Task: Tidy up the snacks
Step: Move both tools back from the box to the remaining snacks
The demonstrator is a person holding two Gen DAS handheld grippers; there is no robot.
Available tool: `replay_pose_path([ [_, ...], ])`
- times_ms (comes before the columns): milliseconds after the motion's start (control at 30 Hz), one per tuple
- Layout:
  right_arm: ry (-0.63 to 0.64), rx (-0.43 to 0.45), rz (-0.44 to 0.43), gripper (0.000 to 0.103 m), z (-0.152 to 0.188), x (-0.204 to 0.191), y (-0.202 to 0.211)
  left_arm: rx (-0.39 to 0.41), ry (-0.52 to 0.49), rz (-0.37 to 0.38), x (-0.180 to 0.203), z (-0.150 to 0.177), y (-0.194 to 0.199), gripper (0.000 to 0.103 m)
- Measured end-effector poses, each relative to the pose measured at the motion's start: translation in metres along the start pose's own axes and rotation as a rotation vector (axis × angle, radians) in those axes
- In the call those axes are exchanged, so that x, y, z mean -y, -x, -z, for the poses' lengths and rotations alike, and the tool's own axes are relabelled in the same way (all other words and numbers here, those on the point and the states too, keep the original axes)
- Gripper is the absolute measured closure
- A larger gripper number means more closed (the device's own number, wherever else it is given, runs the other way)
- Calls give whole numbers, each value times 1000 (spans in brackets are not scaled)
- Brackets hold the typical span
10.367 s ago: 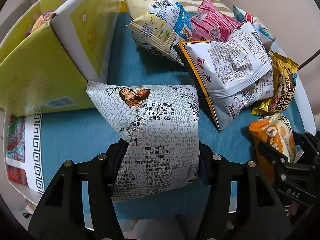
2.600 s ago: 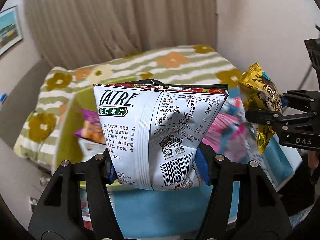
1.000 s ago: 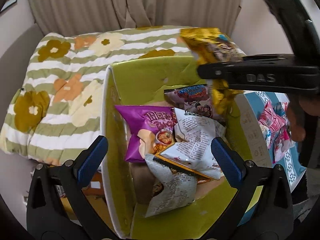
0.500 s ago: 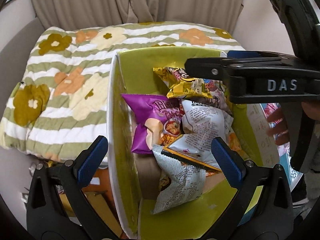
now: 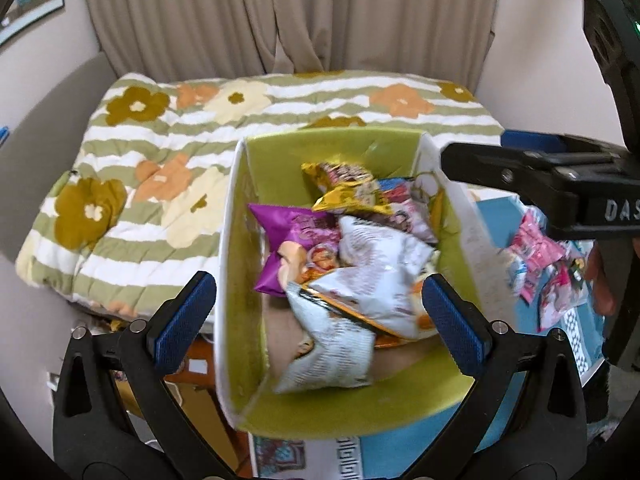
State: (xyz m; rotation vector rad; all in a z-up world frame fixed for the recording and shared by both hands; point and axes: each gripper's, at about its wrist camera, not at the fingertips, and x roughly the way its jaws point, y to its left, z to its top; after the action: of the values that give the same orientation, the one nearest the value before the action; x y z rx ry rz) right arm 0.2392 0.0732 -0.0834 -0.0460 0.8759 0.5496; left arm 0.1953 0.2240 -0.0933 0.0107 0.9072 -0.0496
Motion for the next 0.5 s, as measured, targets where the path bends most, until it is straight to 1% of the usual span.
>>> replay_pose_path([
  [200, -24, 72, 22, 1, 27, 27, 56, 54, -15, -8, 50, 3, 25, 1],
  [267, -28, 89, 40, 1, 37, 39, 74, 64, -6, 10, 68, 6, 31, 1],
  [333, -34, 109, 77, 1, 50, 53, 94, 68, -1, 31, 87, 10, 34, 1],
  [500, -77, 134, 141, 1, 82, 91, 137, 76, -33, 67, 140, 21, 44, 1],
])
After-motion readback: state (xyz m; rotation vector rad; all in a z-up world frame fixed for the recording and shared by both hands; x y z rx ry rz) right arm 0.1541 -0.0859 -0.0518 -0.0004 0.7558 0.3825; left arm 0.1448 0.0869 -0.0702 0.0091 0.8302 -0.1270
